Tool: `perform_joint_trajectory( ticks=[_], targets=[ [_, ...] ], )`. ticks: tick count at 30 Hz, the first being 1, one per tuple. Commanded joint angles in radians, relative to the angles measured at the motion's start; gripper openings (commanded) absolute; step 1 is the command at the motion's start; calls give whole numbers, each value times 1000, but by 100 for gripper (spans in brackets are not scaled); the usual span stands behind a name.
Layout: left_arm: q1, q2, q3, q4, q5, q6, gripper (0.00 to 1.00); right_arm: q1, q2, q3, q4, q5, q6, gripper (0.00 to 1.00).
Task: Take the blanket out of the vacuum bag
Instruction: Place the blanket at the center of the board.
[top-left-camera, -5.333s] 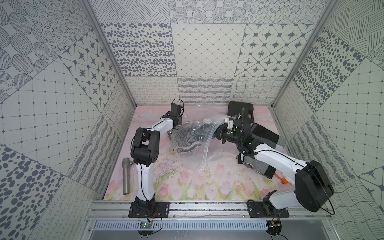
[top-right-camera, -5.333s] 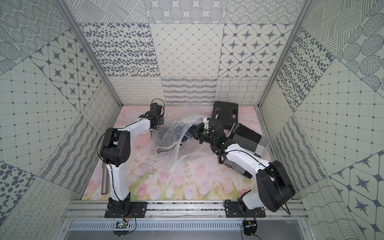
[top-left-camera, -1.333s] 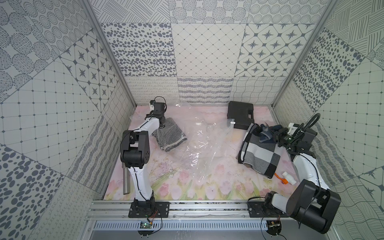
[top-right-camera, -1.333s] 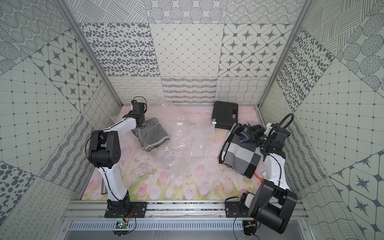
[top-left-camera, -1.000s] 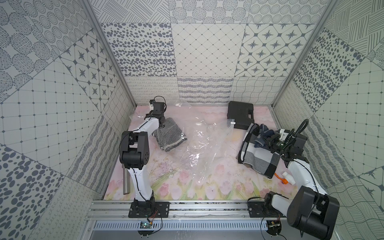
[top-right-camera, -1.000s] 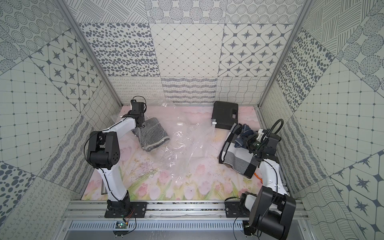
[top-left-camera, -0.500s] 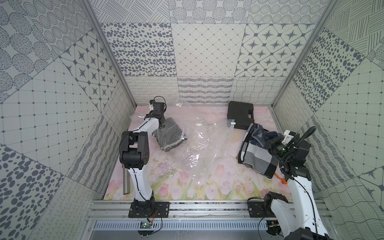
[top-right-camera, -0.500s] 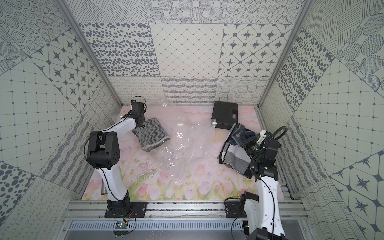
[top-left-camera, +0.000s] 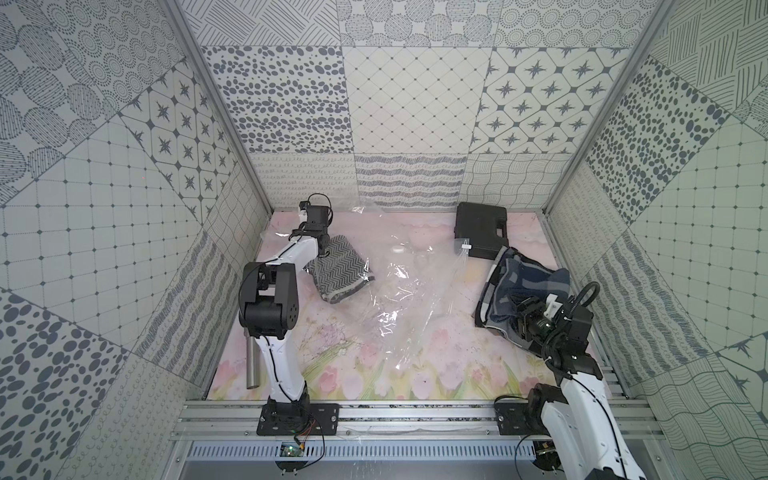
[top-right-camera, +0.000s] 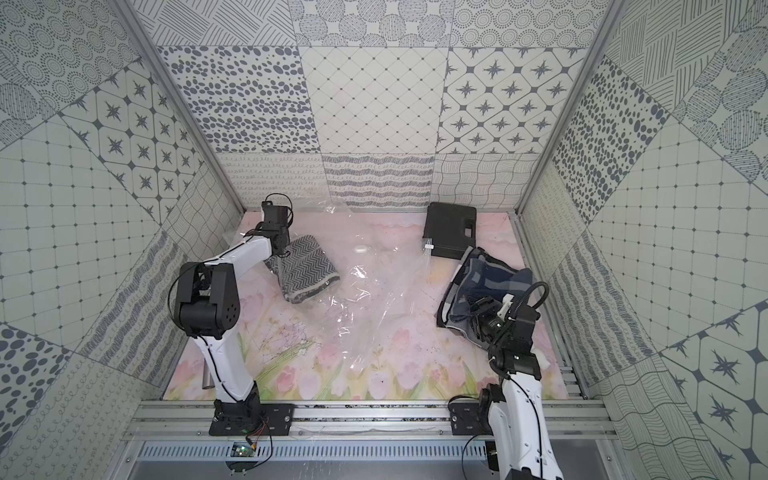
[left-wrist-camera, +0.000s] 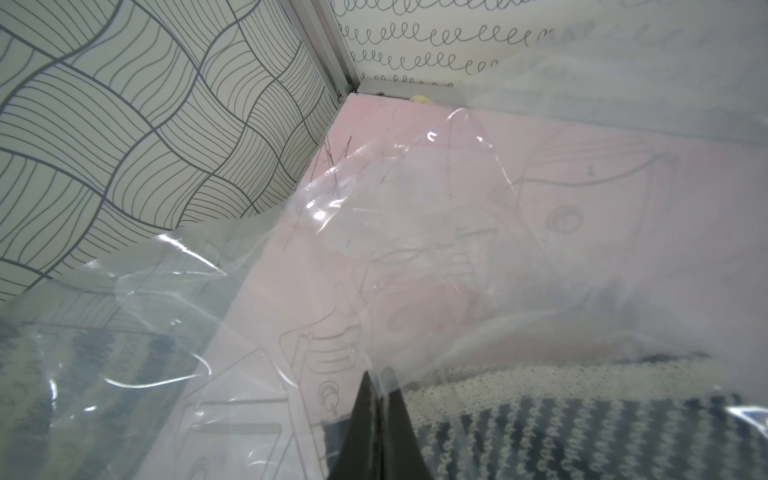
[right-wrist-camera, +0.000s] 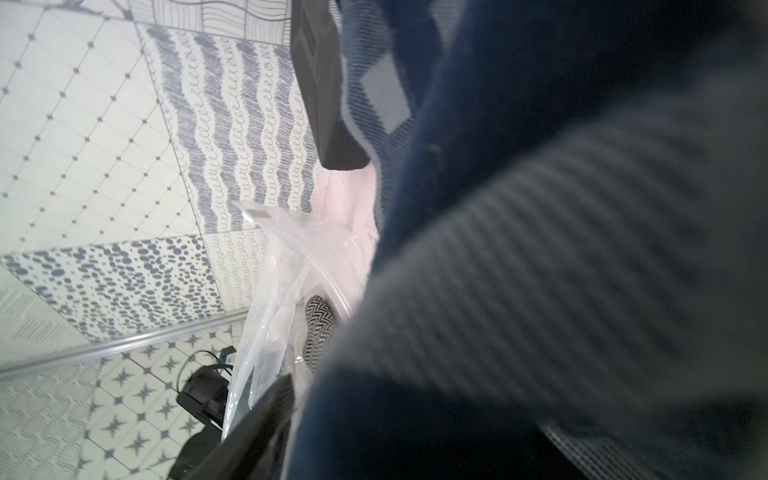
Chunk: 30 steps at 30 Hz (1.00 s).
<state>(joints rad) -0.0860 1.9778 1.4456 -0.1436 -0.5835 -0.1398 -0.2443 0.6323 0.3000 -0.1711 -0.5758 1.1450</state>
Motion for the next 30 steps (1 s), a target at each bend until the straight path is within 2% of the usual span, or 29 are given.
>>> perform_joint_trajectory(
  ticks=[1,5,10,15,18,20,22,25,28,30],
  targets=[
    [-5,-27,-7,29,14,-5,0,4,-34,99,-88,2,-19,98],
    [-6,-23,-5,28,21,-4,0,4,-34,231,-145,4,-68,99],
    [-8,-28,-7,29,13,7,0,3,23,259,-152,-20,-92,99],
    [-8,-26,-6,33,9,14,0,4,-11,310,-206,-77,-42,99],
    [-8,-19,-8,33,18,5,0,4,-26,354,-290,-37,-94,99],
    [-9,-12,-4,31,14,8,0,5,-21,344,-262,-57,-51,99],
    [-9,-11,-3,30,7,15,0,8,-15,340,-185,-117,51,99],
    [-9,-25,-3,26,9,17,0,34,-34,417,-328,-152,81,99],
    [-9,-37,-2,25,15,15,0,60,-117,446,-580,-121,46,99],
    [-11,-34,6,20,15,18,0,59,-185,439,-662,-86,50,99]
  ],
)
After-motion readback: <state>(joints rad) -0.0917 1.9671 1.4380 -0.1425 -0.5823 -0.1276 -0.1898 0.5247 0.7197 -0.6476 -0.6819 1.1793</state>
